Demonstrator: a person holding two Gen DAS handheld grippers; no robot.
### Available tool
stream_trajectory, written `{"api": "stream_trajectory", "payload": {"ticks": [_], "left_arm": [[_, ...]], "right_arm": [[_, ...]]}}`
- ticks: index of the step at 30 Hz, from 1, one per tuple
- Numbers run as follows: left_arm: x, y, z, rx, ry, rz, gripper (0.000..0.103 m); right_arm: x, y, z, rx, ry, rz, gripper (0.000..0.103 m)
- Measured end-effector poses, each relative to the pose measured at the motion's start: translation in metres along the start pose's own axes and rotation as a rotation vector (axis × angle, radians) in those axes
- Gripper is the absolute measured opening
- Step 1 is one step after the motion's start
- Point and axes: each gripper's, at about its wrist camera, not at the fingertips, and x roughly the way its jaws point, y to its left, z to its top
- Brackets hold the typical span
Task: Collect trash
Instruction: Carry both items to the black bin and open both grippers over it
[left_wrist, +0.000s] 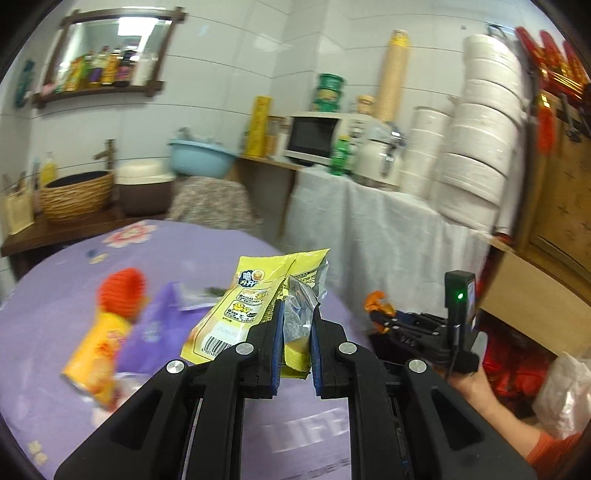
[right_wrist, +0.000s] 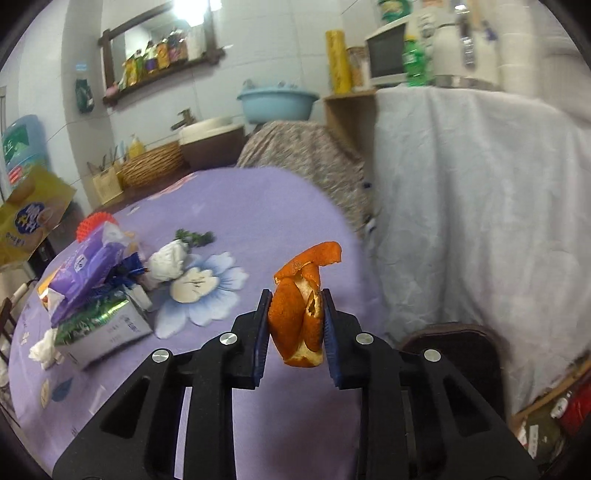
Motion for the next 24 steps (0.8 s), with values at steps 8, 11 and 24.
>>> {"api": "stream_trajectory", "payload": {"ticks": [8,11,24], "left_arm": [[0.106,-0.107,-0.015,0.046,0.171,-0.249,0.013],[0.152,-0.147,-0.032,0.049,0.261,-0.307,0.013],[0.316,-0.215,-0.145,-0.015,0.609,-0.293,0.013]], "right_arm": [[-0.029,-0.114,-0.065,0.232,0.043,-0.225,0.027],[-0.032,-0.144,-0.090,0.283,0.081,-0.268,0.027],[-0.038,-0.206,-0.164,0.436,0.155,-0.385,0.027]]}}
